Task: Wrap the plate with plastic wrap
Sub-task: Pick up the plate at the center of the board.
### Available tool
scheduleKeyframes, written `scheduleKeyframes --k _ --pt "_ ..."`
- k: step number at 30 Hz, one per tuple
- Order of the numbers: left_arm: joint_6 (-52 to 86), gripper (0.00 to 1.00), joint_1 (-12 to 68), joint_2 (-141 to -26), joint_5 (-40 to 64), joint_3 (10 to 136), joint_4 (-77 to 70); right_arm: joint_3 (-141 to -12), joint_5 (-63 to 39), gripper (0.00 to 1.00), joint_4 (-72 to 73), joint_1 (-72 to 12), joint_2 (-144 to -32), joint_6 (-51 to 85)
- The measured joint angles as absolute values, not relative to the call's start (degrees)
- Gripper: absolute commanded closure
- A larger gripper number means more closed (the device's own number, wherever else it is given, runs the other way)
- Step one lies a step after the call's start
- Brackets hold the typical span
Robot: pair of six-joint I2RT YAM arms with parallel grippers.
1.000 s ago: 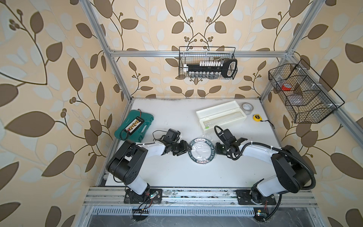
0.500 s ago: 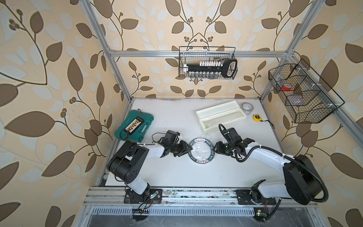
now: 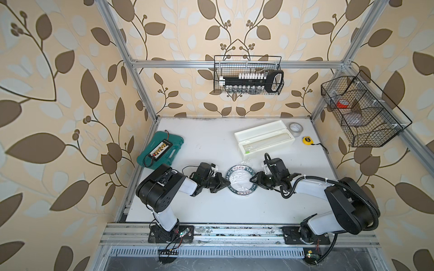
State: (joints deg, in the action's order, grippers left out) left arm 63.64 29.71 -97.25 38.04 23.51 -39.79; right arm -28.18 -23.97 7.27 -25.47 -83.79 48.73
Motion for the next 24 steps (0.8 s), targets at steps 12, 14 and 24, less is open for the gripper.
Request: scheduleKeyframes --k 12,14,24 --pt "69.2 0.96 33.3 -86.5 32.6 17.9 -40.7 -22.0 -28.3 1.0 16.0 -24.8 -76.2 55.4" --pt "67.7 0.81 33.2 -80.8 31.8 18.2 -35.2 -22.1 -29.2 1.0 16.5 -24.7 -73.9 55.0" --pt "46.6 0.21 21.9 -53.4 32.0 33.1 8.1 -22.3 -37.0 1.0 16.5 -24.4 -67.8 47.0"
